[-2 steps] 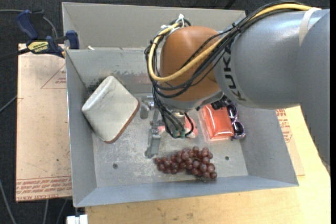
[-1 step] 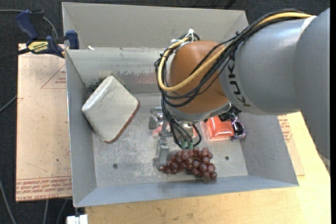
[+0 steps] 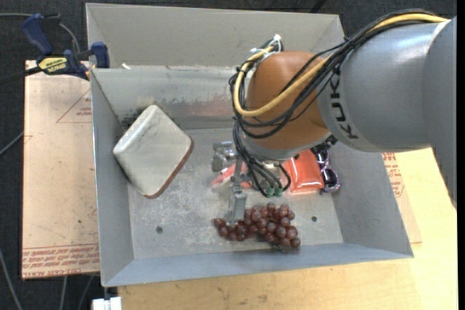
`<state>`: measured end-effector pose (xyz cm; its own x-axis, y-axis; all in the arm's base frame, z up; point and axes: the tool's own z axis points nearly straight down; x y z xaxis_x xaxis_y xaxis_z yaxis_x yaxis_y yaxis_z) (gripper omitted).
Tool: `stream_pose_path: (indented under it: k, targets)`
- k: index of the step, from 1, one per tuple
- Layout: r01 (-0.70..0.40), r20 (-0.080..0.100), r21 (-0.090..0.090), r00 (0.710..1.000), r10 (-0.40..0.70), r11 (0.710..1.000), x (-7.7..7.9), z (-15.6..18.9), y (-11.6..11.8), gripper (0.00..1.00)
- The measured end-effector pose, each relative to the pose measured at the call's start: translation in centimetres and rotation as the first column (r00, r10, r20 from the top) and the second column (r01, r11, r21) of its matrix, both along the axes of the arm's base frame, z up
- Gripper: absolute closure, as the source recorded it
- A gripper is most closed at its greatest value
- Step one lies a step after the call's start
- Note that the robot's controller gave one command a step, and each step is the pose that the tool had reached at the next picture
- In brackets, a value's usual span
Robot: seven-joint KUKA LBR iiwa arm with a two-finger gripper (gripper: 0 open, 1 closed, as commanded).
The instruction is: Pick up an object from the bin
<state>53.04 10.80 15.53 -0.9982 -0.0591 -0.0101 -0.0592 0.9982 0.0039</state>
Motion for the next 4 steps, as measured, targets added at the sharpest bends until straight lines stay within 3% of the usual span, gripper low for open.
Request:
stream_pose_path:
  k: [1,2,3,4]
  targets:
    - [-0.231,-0.011,-0.001,0.973,0.231,0.973,-1.3,-2.5,-2.6,0.0]
    - [-0.176,-0.003,0.0,0.984,0.176,0.984,-1.9,-8.6,-5.5,1.0]
    - [-0.176,-0.003,0.0,0.984,0.176,0.984,-1.9,-8.6,-5.5,1.0]
    - [-0.235,0.001,0.001,0.972,0.235,0.972,-1.0,5.3,-4.3,1.0]
